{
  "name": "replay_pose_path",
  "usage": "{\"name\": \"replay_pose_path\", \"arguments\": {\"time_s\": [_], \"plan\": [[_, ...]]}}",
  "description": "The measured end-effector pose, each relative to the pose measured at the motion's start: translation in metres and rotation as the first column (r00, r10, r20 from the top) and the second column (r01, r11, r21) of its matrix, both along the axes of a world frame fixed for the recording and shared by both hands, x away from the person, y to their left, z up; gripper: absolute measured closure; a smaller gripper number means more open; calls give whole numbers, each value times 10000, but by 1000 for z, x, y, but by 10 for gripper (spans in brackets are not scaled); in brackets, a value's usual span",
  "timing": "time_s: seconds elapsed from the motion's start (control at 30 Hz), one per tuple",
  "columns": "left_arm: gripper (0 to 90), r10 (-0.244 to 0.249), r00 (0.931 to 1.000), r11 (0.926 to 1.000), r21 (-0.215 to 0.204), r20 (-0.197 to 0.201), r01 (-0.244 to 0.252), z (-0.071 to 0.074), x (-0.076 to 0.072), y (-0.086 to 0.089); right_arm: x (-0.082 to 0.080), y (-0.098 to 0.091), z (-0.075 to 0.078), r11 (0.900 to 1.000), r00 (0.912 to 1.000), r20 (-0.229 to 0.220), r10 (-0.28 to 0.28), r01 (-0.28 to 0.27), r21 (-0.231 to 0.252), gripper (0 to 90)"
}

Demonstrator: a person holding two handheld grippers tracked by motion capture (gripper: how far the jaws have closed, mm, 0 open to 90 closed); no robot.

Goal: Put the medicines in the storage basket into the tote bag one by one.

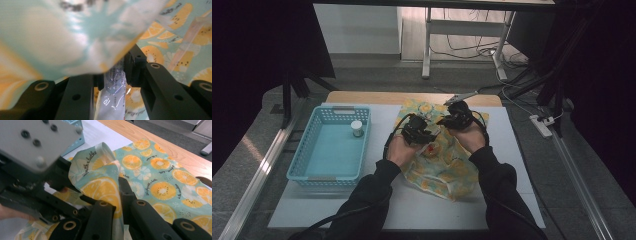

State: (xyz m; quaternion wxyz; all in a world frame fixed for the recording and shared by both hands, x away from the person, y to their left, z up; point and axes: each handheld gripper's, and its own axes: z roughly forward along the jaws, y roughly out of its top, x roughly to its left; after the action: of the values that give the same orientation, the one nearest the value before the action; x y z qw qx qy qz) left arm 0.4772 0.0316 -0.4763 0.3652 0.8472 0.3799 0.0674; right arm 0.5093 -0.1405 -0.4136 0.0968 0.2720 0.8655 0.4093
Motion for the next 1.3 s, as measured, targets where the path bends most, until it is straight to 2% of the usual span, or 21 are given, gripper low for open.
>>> {"name": "replay_pose_path", "arguments": {"time_s": [0.43, 0.5, 0.57, 0.93, 1.3], "plan": [[706, -437, 9986, 9990, -84, 312, 440, -11, 9, -16, 3, -2, -2, 9998, 9998, 59, -191, 192, -17, 897], [693, -435, 9984, 9989, -156, 365, 441, -13, 10, -16, 4, -3, -3, 9998, 9998, 74, -191, 191, -41, 897], [652, -449, 9981, 9981, -404, 417, 466, -13, 10, -16, 4, -3, -3, 9997, 9997, 59, -221, 222, -31, 897], [491, -789, 9962, 9967, -165, 365, 796, -5, 3, -12, 3, -4, -4, 9997, 9997, 32, -238, 238, -24, 897], [375, -1172, 9930, 9910, -632, 174, 1181, 14, -11, 9, -1, -6, 0, 9998, 9999, 0, -114, 114, 188, 897]]}}
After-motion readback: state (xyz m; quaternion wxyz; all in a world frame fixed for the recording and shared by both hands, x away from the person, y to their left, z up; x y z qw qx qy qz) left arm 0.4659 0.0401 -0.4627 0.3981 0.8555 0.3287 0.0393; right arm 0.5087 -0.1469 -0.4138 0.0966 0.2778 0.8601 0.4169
